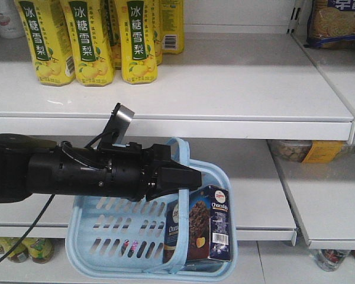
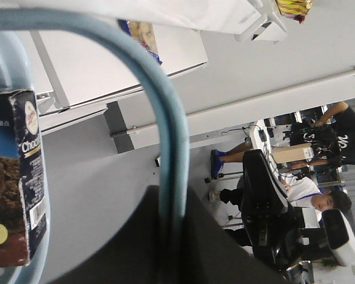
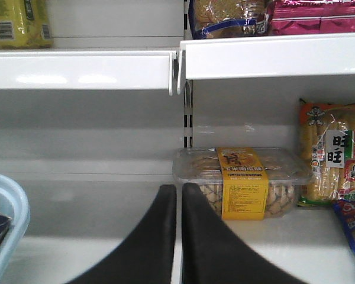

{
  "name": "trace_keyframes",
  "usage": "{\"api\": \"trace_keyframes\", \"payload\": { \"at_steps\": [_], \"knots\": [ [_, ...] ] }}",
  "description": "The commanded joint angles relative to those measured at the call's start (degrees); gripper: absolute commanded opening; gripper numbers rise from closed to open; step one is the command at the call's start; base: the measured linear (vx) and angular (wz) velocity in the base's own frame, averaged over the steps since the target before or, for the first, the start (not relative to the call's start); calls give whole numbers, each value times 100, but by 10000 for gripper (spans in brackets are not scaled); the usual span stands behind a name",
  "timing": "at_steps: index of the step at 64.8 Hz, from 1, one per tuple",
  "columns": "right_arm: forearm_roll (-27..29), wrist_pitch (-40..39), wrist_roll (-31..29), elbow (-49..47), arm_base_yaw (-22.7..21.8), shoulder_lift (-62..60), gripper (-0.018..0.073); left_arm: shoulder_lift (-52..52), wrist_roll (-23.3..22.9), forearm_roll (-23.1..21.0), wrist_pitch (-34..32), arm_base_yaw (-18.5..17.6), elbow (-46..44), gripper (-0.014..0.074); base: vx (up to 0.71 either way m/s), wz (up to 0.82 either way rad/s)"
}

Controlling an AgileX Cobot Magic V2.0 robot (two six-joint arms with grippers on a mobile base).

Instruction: Left arm holds basket, right arm returns cookies

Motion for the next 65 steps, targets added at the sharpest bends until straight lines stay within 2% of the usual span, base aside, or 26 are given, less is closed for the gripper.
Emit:
{"api": "trace_keyframes", "payload": {
  "at_steps": [1,7,16,27,32,50,65],
  "knots": [
    [102,-668,-17,95,-4,-73,-11,-200,90,-558,-146,34,-187,-3,0,0],
    [108,-838,-17,-16,-4,-69,-11,-200,90,-558,-146,34,-187,-3,0,0],
    [125,-575,-17,-593,-4,271,-11,-200,90,-558,-146,34,-187,-3,0,0],
    [125,-143,-17,-1471,-4,1321,-11,-200,90,-558,-146,34,-187,-3,0,0],
    [302,-161,75,-1724,-4,1834,-11,-200,90,-558,-146,34,-187,-3,0,0],
    [405,-174,83,-1757,-4,2916,-11,-200,90,-558,-146,34,-187,-3,0,0],
    [405,-336,83,-1757,-4,3117,-6,-200,90,-558,-146,34,-187,-3,0,0]
  ]
}}
